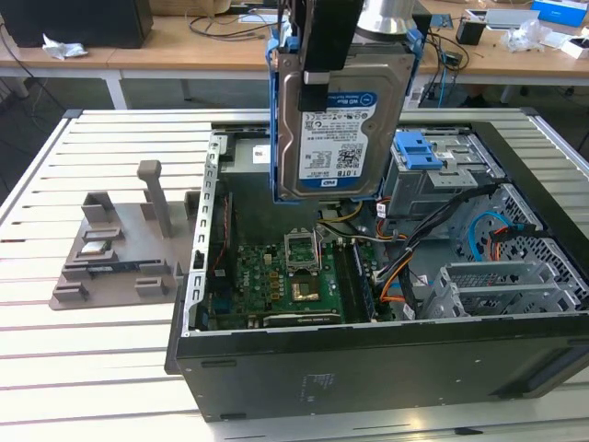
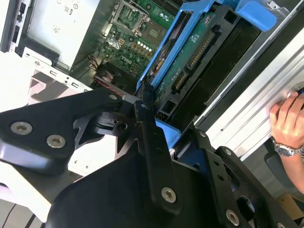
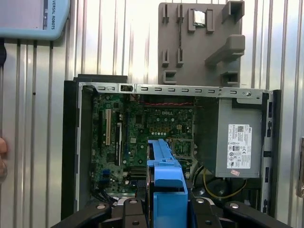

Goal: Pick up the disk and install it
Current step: 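Pick up the disk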

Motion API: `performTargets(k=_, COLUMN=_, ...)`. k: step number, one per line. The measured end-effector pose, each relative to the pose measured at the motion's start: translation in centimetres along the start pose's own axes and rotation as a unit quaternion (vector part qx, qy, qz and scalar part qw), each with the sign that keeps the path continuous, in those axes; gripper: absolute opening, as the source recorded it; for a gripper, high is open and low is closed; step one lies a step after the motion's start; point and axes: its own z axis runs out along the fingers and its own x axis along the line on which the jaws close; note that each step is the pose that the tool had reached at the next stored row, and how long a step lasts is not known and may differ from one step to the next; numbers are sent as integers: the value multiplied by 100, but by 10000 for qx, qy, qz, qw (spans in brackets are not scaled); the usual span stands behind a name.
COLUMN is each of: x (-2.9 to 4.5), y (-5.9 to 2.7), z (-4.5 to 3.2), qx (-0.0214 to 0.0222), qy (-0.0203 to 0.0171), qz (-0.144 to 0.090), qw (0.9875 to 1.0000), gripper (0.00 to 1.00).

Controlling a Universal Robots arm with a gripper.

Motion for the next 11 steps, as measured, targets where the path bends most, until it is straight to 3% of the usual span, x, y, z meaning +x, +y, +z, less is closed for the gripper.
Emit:
performTargets(k=9, x=153, y=-16, z=2, qx=0, qy=0, qz=0, qw=10000, gripper=37)
performTargets(k=11, x=225, y=-22, z=2, qx=0, qy=0, qz=1, qw=10000, gripper=37)
